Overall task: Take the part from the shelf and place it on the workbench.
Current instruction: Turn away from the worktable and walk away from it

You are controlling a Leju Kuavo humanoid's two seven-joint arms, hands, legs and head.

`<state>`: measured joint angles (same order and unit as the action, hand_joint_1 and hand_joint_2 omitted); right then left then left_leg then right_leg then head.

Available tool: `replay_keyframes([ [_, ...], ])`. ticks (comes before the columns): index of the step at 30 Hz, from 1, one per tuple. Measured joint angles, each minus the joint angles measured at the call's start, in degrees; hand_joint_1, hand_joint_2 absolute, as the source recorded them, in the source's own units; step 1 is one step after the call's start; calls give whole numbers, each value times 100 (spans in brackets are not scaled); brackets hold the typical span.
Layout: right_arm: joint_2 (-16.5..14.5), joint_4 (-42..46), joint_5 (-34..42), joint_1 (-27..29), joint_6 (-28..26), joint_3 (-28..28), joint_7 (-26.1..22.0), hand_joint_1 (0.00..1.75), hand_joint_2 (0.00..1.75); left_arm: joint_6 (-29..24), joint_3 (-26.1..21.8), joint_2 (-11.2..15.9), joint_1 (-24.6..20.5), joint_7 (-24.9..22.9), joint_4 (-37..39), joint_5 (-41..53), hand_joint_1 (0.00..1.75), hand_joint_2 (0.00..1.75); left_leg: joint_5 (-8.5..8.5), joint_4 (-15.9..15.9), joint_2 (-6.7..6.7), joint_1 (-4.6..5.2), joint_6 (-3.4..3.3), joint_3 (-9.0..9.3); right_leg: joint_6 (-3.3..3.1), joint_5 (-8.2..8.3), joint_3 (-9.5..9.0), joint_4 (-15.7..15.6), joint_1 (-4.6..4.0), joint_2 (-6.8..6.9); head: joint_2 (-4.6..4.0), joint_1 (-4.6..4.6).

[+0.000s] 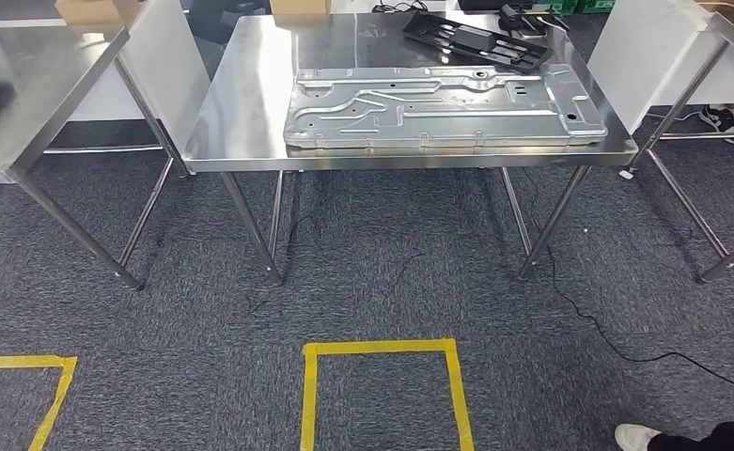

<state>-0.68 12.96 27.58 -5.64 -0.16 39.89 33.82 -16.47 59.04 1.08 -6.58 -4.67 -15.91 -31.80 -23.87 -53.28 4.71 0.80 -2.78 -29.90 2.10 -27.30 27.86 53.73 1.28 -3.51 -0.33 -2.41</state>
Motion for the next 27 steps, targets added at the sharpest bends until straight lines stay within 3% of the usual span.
replay_keyframes([
  [2, 0, -2, 2, -9, -2, 0, -4, 0, 0, 0, 3, -7, 10, -30, 11, 8, 0, 0, -83, -127, -43, -11, 65, -79, -61, 26, 3, -15, 13, 131, 0, -13],
  [3, 2, -3, 4, -2, -3, 0, -5, 0, 0, 0, 5, -13, 9, -50, 16, 10, 0, 0, -221, -350, -125, -20, 101, -185, -89, 38, 7, -25, 26, 208, 0, -25],
  [6, 14, -12, 10, 34, -7, 1, -25, 0, 0, -3, 9, -32, 7, -80, 19, 2, 0, 0, -786, -1544, -357, -81, 219, -739, -119, 40, 31, -23, 10, 439, 0, -49],
  [7, 14, -15, 8, 38, -13, 2, -50, 0, 0, -6, 9, -36, 16, -81, 19, -7, 0, 0, -848, -1783, -382, -98, 240, -842, -119, 39, 36, -22, 7, 510, 0, -50],
  [8, 13, -16, 4, 38, -24, 4, -82, 0, 0, -9, 9, -40, 29, -82, 20, -14, 0, 0, -795, -1782, -401, -109, 247, -825, -117, 39, 36, -22, 6, 572, 0, -50],
  [9, 11, -17, 1, 32, -36, 6, -115, 0, 0, -13, 10, -42, 39, -82, 20, -20, 0, 0, -647, -1535, -428, -114, 243, -684, -115, 37, 31, -23, 6, 629, 0, -50],
  [10, 7, -17, -4, 23, -48, 11, -142, 0, 0, -16, 10, -43, 43, -82, 20, -24, 0, 0, -444, -1095, -501, -109, 223, -446, -109, 34, 19, -24, 5, 683, 0, -50],
  [12, -7, -17, -17, 10, -62, 22, -181, 0, 0, -19, 11, -43, 27, -81, 20, -25, 0, 0, -172, -261, -721, -65, 155, -17, -78, 20, -1, -23, -10, 780, 0, -48],
  [14, -16, -17, -33, -2, -73, 31, -210, 0, 0, -26, 11, -42, 8, -80, 21, -35, 0, 0, -133, 31, -803, -10, 87, 97, -19, 4, -14, -22, -26, 876, 0, -46],
  [16, -24, -17, -38, -23, -80, 36, -235, 0, 0, -33, 10, -43, 23, -81, 28, -50, 0, 0, -102, 57, -692, -7, 20, 86, 55, -18, -34, -17, -21, 935, 0, -48],
  [18, -29, -18, -38, -24, -85, 39, -258, 0, 0, -37, 10, -47, 39, -79, 36, -57, 0, 0, -45, 105, -584, -37, -54, 100, 104, -210, 53, 231, -6, 748, 1, -37],
  [20, -28, -21, -38, -2, -87, 45, -273, 0, 0, -39, 11, -56, 33, -75, 39, -58, 0, 0, -15, 120, -477, -47, -99, 93, 116, -612, 382, 954, 1, 479, 2, -20],
  [22, -28, -25, -37, 11, -87, 58, -279, 0, 0, -40, 11, -65, 33, -73, 42, -62, 0, 0, -9, 114, -356, -38, -110, 85, 122, -857, 721, 1647, -1, 396, 2, -17],
  [23, -28, -26, -36, 11, -87, 67, -279, 0, 0, -40, 11, -65, 37, -73, 43, -65, 0, 0, -9, 108, -288, -36, -110, 87, 123, -809, 765, 1713, 0, 387, 2, -17],
  [24, -28, -26, -36, 11, -87, 74, -279, 0, 0, -40, 11, -66, 43, -73, 43, -68, 0, 0, -11, 98, -217, -37, -107, 92, 123, -648, 695, 1537, 2, 375, 2, -17],
  [25, -28, -26, -34, 12, -87, 80, -278, 0, 0, -39, 11, -67, 46, -73, 44, -72, 0, 0, -19, 79, -143, -44, -96, 95, 124, -414, 529, 1157, 11, 325, 2, -17],
  [27, -28, -27, -32, 32, -86, 87, -278, 0, 0, -37, 11, -68, 41, -75, 44, -74, 0, 0, -49, 10, -8, -42, -47, 63, 117, -84, 198, 385, 38, 88, 2, -16],
])
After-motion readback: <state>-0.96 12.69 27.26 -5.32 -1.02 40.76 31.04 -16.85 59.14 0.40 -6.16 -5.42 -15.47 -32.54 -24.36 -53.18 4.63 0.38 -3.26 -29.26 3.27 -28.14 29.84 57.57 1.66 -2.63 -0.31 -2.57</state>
